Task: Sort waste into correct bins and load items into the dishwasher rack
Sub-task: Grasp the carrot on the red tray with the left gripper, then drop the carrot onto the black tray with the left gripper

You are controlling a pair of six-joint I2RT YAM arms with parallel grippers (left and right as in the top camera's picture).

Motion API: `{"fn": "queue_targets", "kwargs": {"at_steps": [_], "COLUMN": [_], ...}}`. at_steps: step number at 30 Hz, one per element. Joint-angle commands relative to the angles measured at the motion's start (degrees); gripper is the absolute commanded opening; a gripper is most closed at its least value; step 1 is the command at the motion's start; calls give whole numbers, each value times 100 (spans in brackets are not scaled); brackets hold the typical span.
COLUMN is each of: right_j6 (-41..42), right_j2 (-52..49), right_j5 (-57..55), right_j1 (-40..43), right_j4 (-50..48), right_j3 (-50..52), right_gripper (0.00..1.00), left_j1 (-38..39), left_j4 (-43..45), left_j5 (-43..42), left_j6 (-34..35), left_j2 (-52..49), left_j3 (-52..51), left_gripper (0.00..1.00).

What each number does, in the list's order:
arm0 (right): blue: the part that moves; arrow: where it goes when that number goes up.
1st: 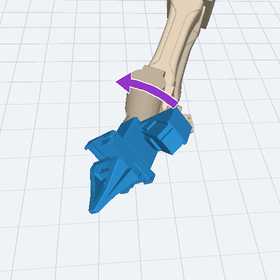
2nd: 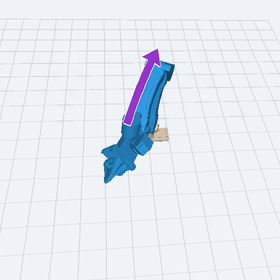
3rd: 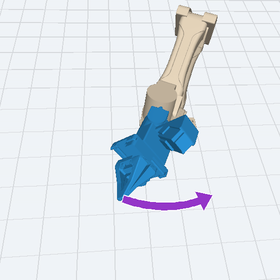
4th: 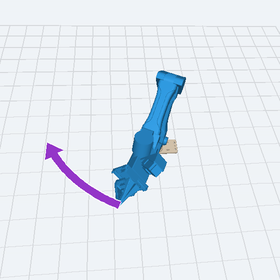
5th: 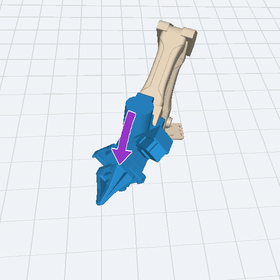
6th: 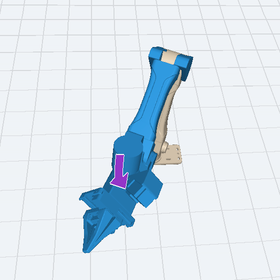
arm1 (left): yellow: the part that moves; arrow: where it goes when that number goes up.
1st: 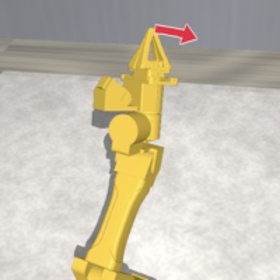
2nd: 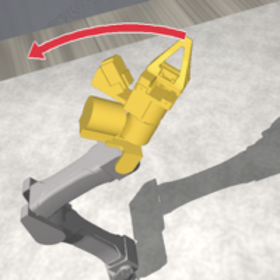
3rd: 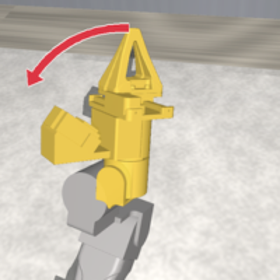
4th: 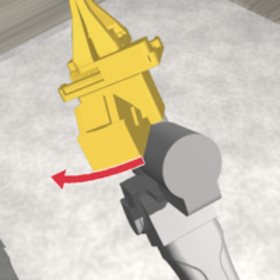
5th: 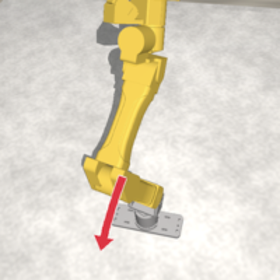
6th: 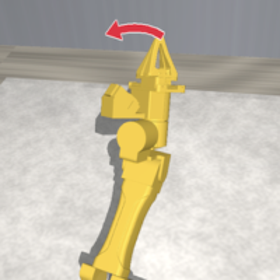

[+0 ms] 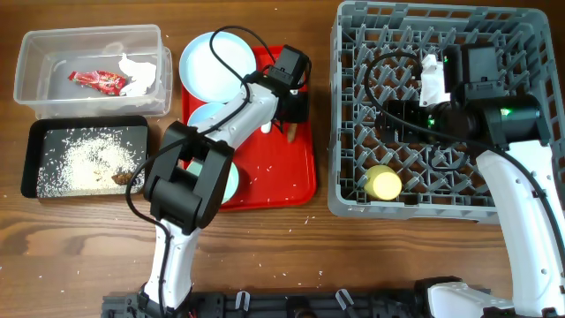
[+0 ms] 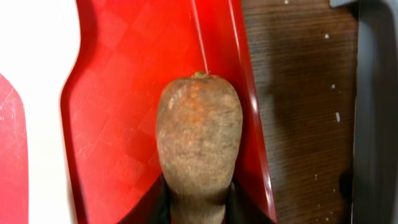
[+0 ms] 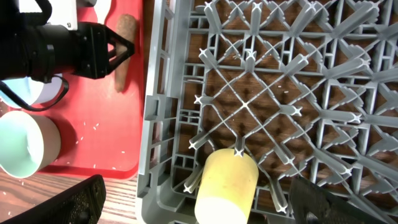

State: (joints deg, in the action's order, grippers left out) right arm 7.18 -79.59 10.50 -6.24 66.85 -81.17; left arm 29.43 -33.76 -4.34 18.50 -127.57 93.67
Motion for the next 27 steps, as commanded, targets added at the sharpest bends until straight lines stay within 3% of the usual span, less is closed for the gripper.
{"fn": "queue_targets", "kwargs": {"at_steps": [1, 5, 10, 16, 19, 21, 25, 27], "right_j6": [-118, -120, -122, -122, -122, -122, -118, -120], "right_j2": [9, 9, 9, 9, 9, 4, -35, -68], "right_j5": [101, 101, 98, 96, 96, 98, 101, 101], "right_j1": [-33, -33, -33, -33, -33, -33, -33, -33], "right_j4": [2, -2, -15, -28, -57, -116, -208, -208], "right_j3": [-68, -68, -68, -68, -68, -68, -68, -68], "right_gripper": [96, 96, 96, 96, 96, 96, 96, 96], "left_j1": [-7, -9, -212, -1486, -2428, -3023, -4046, -4295], "left_j4": [-26, -179, -1215, -2761, -3654, -3679, -3117, -2643], "left_j5": [120, 101, 433, 1174, 2494, 2562, 2562, 2557], "left_j6": [20, 17, 203, 852, 2017, 2640, 4522, 4734], "left_j2": [-323, 153, 1342, 2863, 2973, 2949, 2835, 2771], "left_j3": [-31, 20, 354, 354, 264, -35, -1182, -1676], "left_gripper": [6, 4, 4, 4, 4, 4, 4, 4]}}
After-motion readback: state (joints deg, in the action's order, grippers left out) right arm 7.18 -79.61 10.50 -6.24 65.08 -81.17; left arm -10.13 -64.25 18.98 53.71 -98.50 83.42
